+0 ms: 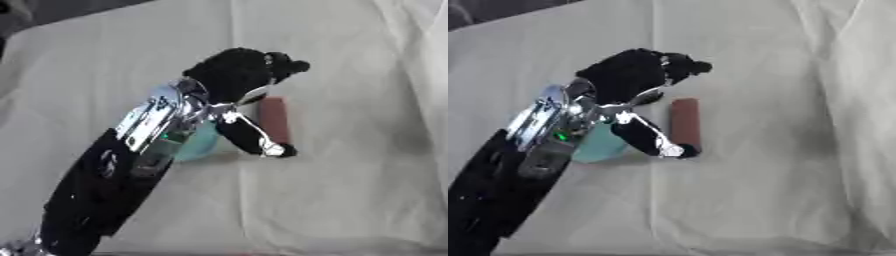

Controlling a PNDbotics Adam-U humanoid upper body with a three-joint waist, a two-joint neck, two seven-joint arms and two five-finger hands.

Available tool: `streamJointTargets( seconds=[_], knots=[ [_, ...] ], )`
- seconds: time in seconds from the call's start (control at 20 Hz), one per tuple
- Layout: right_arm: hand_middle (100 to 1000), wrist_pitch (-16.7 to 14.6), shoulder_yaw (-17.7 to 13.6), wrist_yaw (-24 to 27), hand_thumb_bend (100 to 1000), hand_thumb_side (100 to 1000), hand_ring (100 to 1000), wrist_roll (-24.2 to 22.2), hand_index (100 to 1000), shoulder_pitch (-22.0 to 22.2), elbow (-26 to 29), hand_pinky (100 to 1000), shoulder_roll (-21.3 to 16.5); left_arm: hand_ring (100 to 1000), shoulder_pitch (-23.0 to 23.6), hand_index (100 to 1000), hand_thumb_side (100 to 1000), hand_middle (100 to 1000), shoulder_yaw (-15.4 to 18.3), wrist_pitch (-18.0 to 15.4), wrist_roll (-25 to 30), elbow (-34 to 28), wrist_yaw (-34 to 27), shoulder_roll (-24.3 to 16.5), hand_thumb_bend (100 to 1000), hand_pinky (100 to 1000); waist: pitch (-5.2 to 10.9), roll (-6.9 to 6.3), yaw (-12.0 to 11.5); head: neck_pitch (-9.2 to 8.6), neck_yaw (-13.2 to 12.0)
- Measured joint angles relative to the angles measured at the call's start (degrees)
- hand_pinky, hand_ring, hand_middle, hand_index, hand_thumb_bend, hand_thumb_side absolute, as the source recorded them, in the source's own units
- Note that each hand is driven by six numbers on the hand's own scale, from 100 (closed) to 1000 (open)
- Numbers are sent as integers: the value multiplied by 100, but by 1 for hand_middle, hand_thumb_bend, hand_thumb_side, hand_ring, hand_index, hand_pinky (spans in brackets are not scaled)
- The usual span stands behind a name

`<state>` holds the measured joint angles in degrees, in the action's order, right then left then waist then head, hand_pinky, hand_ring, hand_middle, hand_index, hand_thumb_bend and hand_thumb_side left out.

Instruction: Pick up objects on the table and place them in the box.

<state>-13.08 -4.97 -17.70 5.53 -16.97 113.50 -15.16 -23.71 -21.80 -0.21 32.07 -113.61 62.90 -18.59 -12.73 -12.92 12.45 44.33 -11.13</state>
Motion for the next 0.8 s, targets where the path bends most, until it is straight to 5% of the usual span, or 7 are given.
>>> streamJointTargets(
  seconds=[0.8],
  knots=[
    [866, -1, -1, 4, 100, 500, 602, -1, 826, -2, 0, 397, 0, 692, 50, 1000, 618, 803, 20, 146, 192, 0, -205, 103, 615, 651, -35, -9, 49, 0, -53]
  ],
)
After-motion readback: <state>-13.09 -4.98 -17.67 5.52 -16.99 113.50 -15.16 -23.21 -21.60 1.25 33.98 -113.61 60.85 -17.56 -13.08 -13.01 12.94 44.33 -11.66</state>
